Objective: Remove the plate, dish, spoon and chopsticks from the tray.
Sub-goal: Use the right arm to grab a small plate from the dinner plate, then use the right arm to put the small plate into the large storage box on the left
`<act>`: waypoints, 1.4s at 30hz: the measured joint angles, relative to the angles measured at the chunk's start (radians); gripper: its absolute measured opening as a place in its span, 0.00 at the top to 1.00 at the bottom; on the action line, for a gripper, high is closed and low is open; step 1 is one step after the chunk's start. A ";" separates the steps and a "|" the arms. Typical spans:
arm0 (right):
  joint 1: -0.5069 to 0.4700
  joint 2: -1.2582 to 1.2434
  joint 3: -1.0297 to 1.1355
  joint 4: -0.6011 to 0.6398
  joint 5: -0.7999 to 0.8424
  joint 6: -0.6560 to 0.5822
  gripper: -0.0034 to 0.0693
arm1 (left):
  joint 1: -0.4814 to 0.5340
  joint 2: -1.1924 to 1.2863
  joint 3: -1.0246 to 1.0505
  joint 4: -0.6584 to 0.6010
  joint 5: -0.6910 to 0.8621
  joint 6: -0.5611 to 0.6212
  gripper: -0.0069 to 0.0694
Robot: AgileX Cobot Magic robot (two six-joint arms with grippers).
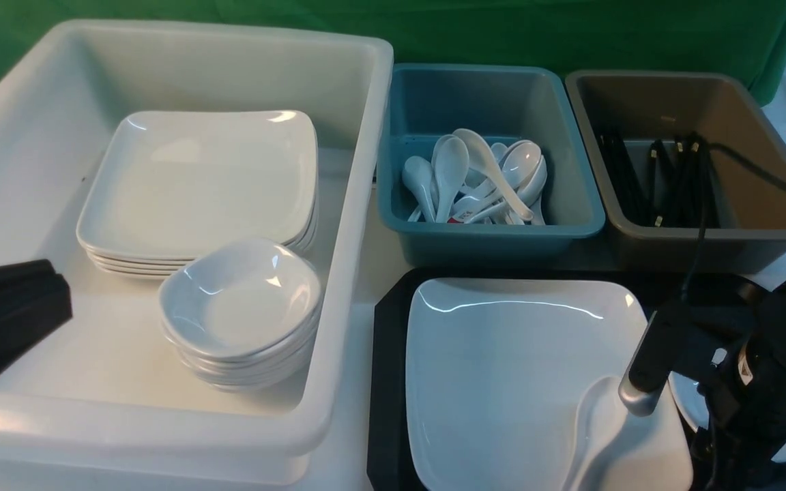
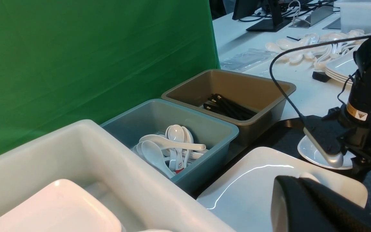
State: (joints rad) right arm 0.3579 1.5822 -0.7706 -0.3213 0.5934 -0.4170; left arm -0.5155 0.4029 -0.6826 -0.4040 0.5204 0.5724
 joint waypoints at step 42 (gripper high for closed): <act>0.778 0.132 -0.921 0.022 0.248 0.063 0.87 | -0.001 -0.006 -0.213 0.595 0.490 -0.582 0.90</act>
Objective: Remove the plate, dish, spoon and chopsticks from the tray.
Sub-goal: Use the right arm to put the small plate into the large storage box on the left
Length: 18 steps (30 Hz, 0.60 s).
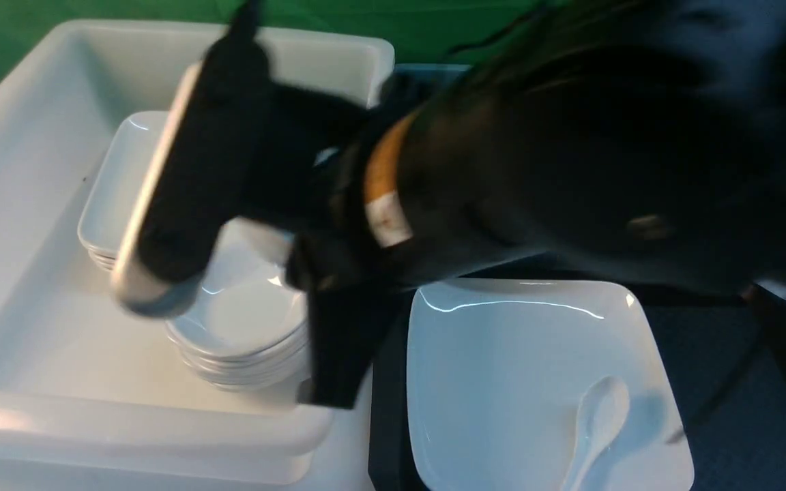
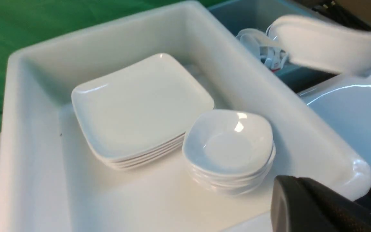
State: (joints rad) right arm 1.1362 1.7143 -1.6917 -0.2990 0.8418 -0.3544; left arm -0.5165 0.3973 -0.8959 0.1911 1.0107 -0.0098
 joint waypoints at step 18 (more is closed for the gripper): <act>0.003 0.328 -0.178 -0.065 -0.033 -0.083 0.44 | 0.000 -0.041 -0.006 -0.038 0.020 0.010 0.90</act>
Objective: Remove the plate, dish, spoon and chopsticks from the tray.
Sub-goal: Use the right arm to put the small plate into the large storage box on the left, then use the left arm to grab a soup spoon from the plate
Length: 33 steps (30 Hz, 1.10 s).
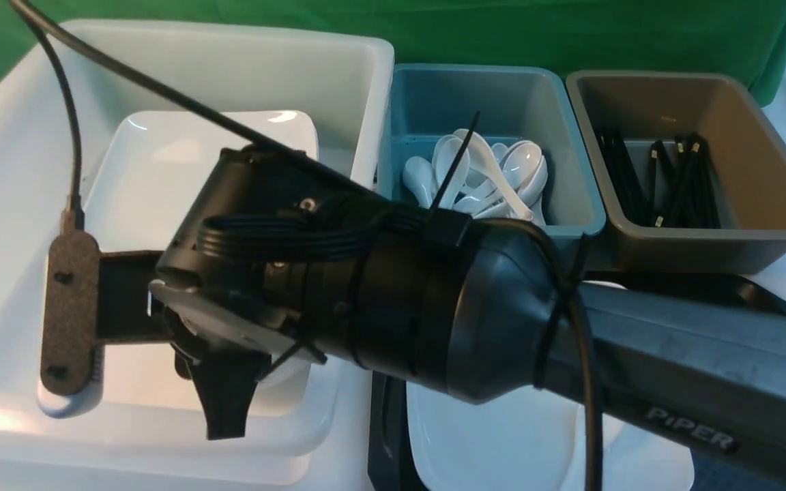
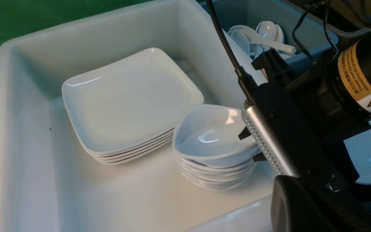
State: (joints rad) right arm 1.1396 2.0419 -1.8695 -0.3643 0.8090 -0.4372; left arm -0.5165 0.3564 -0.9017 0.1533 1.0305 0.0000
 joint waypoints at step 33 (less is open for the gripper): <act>-0.329 -1.040 0.842 0.059 0.356 0.743 0.71 | -0.116 0.736 -0.060 -0.517 -0.109 0.461 0.90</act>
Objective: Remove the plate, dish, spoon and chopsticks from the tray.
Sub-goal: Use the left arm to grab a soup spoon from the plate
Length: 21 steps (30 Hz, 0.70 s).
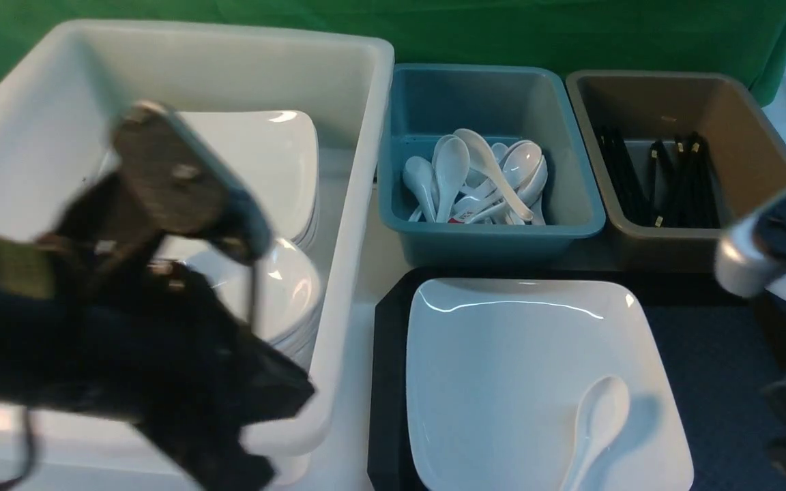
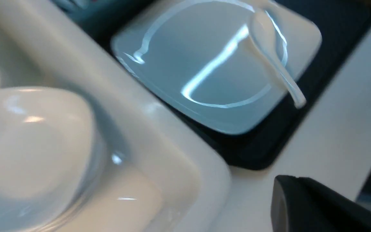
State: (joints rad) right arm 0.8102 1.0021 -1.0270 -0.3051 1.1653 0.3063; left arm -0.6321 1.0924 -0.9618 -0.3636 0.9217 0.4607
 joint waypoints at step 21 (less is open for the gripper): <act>-0.001 -0.598 0.094 0.035 0.002 0.013 0.70 | -0.348 0.945 -0.598 0.174 -0.116 -0.384 0.40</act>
State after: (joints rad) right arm 0.8095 0.4038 -0.9329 -0.2703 1.1676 0.3197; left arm -0.9801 2.0376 -1.5598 -0.1891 0.8057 0.0765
